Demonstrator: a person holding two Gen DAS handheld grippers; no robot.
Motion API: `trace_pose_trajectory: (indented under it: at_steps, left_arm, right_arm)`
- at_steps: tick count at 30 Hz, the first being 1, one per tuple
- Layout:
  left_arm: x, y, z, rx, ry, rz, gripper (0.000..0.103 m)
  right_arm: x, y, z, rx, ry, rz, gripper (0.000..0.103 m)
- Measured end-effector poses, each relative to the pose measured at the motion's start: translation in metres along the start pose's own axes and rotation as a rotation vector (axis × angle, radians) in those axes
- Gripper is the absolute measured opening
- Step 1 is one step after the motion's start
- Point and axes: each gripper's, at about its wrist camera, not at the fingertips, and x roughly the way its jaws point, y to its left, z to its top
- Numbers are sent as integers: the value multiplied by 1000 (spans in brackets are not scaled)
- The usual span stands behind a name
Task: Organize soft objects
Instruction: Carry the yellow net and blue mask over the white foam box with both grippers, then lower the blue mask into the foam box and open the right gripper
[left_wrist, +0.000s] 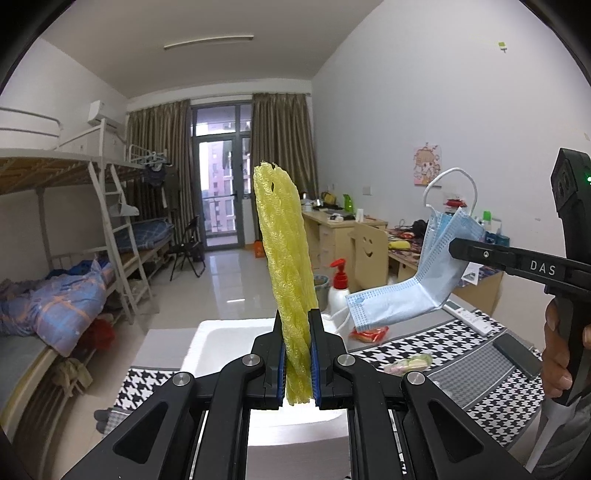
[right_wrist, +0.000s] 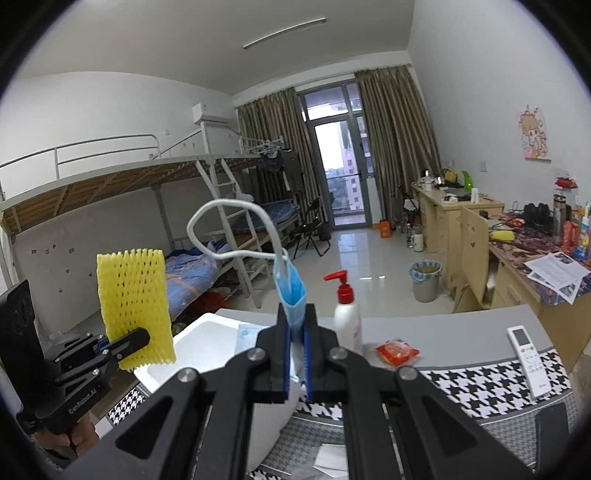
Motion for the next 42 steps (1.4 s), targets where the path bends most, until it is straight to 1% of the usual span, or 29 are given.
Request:
trace_pose_trajectory:
  at_steps: [6, 11, 19, 28, 38, 42]
  left_arm:
    - [0, 18, -1, -19, 2, 34, 11]
    - [-3, 29, -3, -29, -1, 53, 11]
    - [-7, 44, -6, -38, 5, 102, 11]
    - [-9, 48, -8, -48, 15, 142, 11]
    - [-7, 50, -11, -65, 25, 160, 11]
    - [-7, 52, -12, -71, 27, 158, 11]
  right_arm:
    - [14, 12, 0, -21, 19, 38, 8]
    - [29, 26, -1, -41, 50, 69, 8]
    - [46, 45, -3, -84, 103, 100, 8]
    - [72, 70, -9, -143, 167, 111, 8]
    - [94, 86, -20, -211, 244, 109, 8]
    - [102, 87, -24, -220, 261, 101, 8]
